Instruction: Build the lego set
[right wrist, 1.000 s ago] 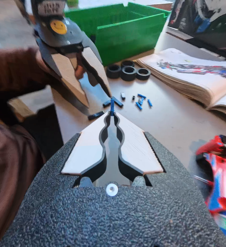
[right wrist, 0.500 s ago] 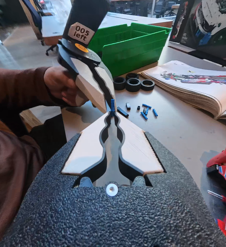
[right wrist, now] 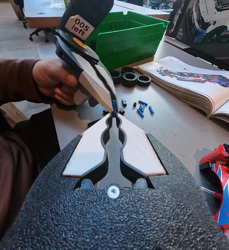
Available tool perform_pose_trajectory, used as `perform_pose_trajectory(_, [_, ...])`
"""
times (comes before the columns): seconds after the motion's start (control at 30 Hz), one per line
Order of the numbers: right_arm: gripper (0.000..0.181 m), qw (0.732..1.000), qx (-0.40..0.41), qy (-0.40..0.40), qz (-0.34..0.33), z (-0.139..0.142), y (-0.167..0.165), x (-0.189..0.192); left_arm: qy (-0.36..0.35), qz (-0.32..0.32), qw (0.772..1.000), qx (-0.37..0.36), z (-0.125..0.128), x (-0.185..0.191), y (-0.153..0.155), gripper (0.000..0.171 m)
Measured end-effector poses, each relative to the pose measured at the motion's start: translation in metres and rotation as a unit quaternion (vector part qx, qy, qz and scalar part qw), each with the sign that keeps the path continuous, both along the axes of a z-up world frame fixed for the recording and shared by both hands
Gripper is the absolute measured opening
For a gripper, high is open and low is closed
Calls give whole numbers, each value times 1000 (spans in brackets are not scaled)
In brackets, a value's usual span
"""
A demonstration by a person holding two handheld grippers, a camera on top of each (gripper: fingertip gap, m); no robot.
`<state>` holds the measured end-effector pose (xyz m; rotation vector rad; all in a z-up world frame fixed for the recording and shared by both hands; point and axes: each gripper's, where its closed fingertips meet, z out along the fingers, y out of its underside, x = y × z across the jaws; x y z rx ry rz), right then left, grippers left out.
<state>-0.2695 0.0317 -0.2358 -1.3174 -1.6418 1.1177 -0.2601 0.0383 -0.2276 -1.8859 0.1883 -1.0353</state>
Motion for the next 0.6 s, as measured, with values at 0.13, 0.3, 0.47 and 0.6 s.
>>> perform_pose_trajectory(0.13, [6, 1000, 9, 6, -3, 2, 0, -1, 37, 11, 999, 15, 2, -1, 1, 2])
perform_pose_trajectory(0.3, [11, 1000, -7, 2, 7, 1, -1, 2, 73, -10, 997, 29, 14, -4, -5, 2])
perform_pose_trajectory(0.47, [10, 1000, -11, 13, 23, 6, -8, 1, 47, -19, 999, 18, 18, 0, -7, 2])
perform_pose_trajectory(0.6, [0, 1000, -3, -1, 29, 0, -13, 0, 59, -22, 998, 10, 10, 6, -6, 2])
